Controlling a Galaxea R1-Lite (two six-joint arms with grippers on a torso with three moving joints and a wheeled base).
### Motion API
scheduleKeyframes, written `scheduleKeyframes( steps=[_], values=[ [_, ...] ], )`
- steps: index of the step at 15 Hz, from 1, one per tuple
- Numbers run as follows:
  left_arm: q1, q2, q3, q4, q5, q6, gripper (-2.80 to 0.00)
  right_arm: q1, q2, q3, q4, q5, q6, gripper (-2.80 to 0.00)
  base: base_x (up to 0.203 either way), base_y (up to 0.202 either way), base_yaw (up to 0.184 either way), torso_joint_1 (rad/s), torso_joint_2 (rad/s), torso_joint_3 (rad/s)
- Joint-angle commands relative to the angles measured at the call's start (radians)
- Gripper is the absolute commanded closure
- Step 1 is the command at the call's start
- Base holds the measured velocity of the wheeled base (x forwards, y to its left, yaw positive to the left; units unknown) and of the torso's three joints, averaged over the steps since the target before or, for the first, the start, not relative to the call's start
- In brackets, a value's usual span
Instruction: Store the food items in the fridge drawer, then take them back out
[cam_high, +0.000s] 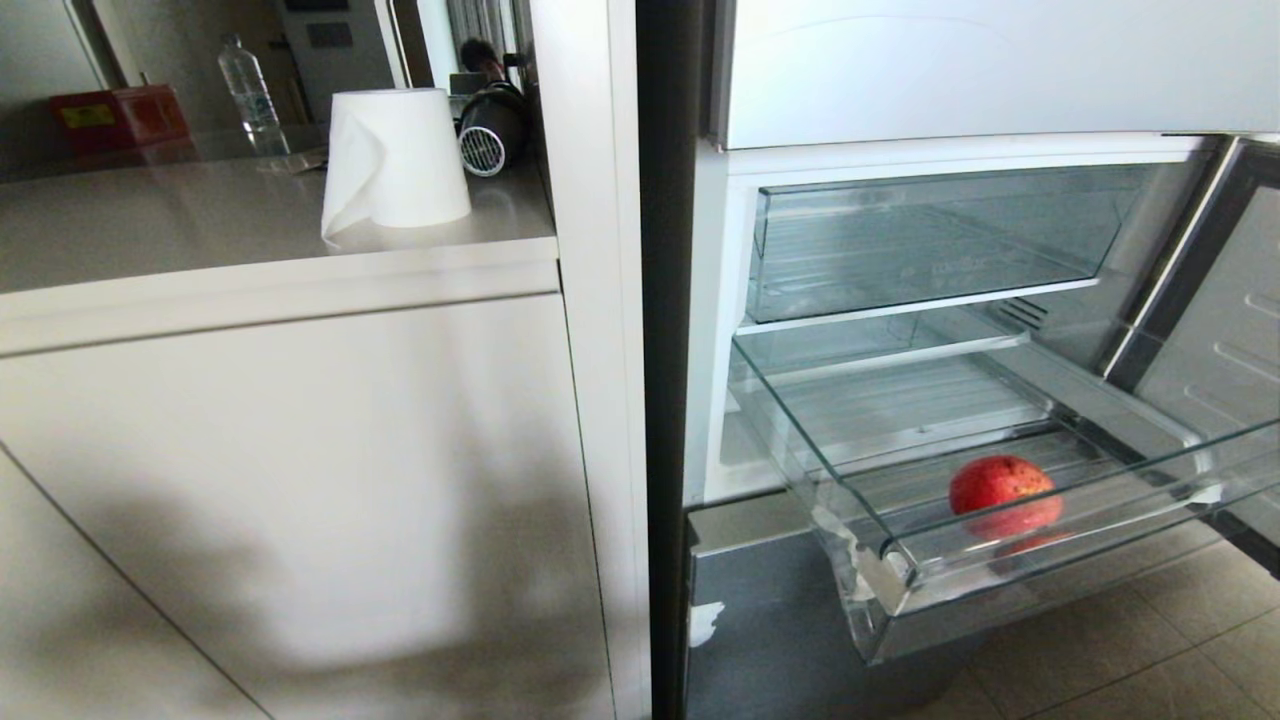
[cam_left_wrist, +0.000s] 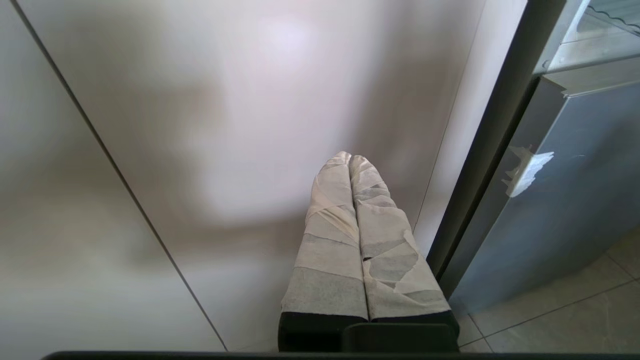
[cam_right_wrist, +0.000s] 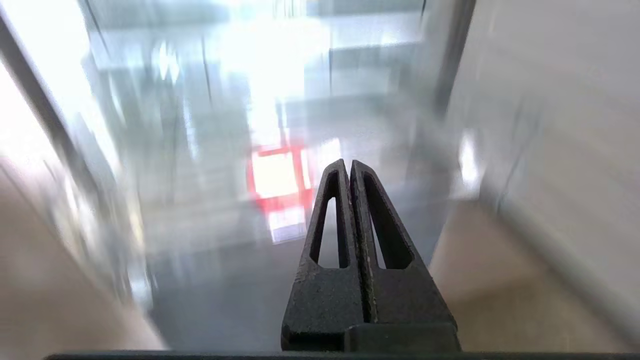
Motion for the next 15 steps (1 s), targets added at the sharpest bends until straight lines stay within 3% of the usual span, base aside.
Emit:
scheduleKeyframes(
  steps=[1,5,7,12,15],
  values=[
    [0.0,0.0,0.0,0.0,0.001,-0.001,0.0,-0.005,0.221,-0.227,0.061,-0.004,0.005,0.0,0.0,0.0,0.0,0.0,0.0,0.0],
    [0.0,0.0,0.0,0.0,0.0,0.001,0.0,-0.007,0.551,-0.718,0.504,-0.016,0.017,0.0,0.0,0.0,0.0,0.0,0.0,0.0],
    [0.0,0.0,0.0,0.0,0.0,-0.001,0.0,0.004,0.694,-0.822,0.632,-0.047,0.017,0.0,0.0,0.0,0.0,0.0,0.0,0.0],
    [0.0,0.0,0.0,0.0,0.0,0.0,0.0,0.227,0.876,-0.854,0.721,-0.087,0.023,0.0,0.0,0.0,0.0,0.0,0.0,0.0],
    [0.0,0.0,0.0,0.0,0.0,0.001,0.0,0.267,0.972,-0.856,0.727,-0.109,0.026,0.0,0.0,0.0,0.0,0.0,0.0,0.0]
  ],
)
